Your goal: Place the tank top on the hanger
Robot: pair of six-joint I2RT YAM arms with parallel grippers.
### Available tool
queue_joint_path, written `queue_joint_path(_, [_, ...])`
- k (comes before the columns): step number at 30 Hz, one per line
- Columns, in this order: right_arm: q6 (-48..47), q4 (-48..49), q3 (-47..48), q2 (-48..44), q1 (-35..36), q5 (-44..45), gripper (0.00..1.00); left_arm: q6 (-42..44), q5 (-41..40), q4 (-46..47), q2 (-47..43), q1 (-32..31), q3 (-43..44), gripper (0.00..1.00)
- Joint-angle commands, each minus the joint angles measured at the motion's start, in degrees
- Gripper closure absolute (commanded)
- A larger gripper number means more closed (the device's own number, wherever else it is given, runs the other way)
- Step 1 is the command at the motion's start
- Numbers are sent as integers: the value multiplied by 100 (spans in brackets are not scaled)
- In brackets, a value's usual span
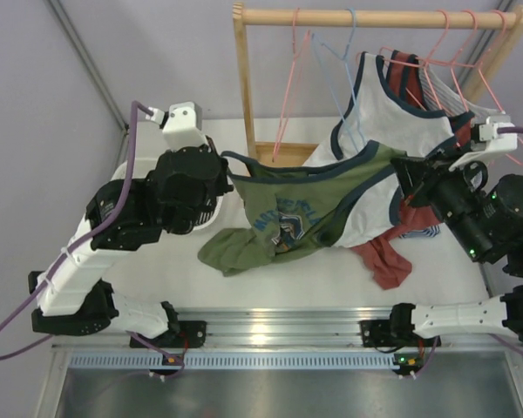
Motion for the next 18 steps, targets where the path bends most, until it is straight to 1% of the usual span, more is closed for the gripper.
queue_joint_path(1, [-557,232,50,312,-77,6,100,397,-483,-200,-159,-19,27,100])
queue_joint_path(3, [-382,267,-283,356,-130,-283,100,292,-492,-226,-265,-19,-324,100])
queue_joint_path(4, [-277,267,-424,356,-295,-467,100,222,-387,-287,-327,-19,-586,100])
queue_joint_path(5, [-15,328,-582,347,-410,-913,100,91,-352,-375,-353,-10,-728,100])
queue_joint_path(6, [110,424,-1044,260,-568,-1248,100,-232,-308,-584,-371,-10,-860,100])
queue_joint_path(7, [242,556,-1327,225,-1004,-1677,100,-349,-186,-647,-441,-10,-1027,100])
queue_joint_path(8, [530,679,-1626,172,-1235,-2526,100,-446,-141,-718,-476,-10,-1316,100])
queue_joint_path(9, [664,1046,-2299,24,-1446,-2908,100,-612,-106,-701,-625,-10,-1501,100])
queue_joint_path(10, [787,1232,-2654,-56,-1709,-3217,100,-640,95,-631,-704,-10,-1990,100])
queue_joint_path(11, [997,1460,-3023,-161,-1782,-3664,100,-649,306,-474,-784,86,-2291,100])
queue_joint_path(12, [1095,1889,-3696,-354,-1843,-3833,100,-657,534,-333,-880,165,-2599,100])
queue_joint_path(13, [1235,2041,-3982,-434,-1957,-4009,100,-692,806,34,-907,218,-3272,100])
queue_joint_path(14, [1314,2190,-4454,-478,-1993,-4255,100,-788,1131,264,-934,262,-3635,100])
queue_joint_path(15, [1367,2418,-4668,-549,-2028,-4361,100,-842,1317,484,-977,271,-3987,100])
queue_joint_path(16, [1472,2551,-4870,-575,-2028,-4528,100,-886,1510,1060,-978,298,-4634,100])
queue_joint_path(17, [1543,2648,-5220,-645,-2028,-4573,100,-938,1860,1335,-986,315,-4928,100])
queue_joint_path(18, [1613,2710,-5389,-681,-2028,-4591,100,-991,1942,1617,-952,324,-5201,100])
